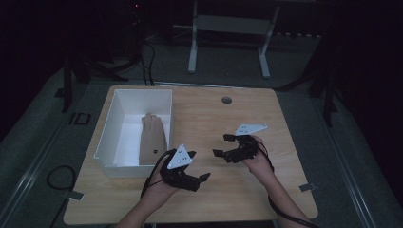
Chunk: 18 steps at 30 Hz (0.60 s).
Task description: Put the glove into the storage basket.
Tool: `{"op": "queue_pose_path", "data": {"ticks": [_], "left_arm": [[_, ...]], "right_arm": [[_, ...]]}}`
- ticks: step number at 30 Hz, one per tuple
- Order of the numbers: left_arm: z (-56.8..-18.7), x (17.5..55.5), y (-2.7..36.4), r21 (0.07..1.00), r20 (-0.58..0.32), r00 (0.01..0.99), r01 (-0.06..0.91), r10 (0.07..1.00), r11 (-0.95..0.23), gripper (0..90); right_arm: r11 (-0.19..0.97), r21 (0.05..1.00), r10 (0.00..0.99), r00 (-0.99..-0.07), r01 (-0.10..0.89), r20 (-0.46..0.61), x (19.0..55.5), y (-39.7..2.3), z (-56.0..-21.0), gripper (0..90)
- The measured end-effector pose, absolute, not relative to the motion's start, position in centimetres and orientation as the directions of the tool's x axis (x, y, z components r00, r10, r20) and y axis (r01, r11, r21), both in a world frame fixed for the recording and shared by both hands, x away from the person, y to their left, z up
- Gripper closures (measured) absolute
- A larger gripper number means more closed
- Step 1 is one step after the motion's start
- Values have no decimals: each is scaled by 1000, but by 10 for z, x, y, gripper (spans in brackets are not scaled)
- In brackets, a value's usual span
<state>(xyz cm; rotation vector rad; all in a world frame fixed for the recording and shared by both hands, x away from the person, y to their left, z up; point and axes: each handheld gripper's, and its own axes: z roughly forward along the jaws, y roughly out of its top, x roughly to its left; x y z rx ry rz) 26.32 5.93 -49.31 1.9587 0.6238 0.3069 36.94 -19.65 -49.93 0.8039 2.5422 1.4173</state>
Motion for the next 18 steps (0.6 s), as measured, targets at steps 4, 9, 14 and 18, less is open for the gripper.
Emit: {"op": "queue_pose_path", "data": {"ticks": [4,9,14,18], "left_arm": [[-505,264,54,882,-68,836,305,544,-360,145],[-521,265,49,874,-74,842,312,534,-372,146],[-533,265,44,874,-68,850,303,522,-379,145],[-542,264,39,867,-70,856,307,513,-393,145]], "right_arm": [[420,816,510,-847,396,149,367,-205,-510,143],[425,806,524,-838,411,152,363,-215,-522,143],[419,802,537,-828,425,158,359,-227,-533,143],[412,797,556,-815,441,164,355,-239,-540,143]]}}
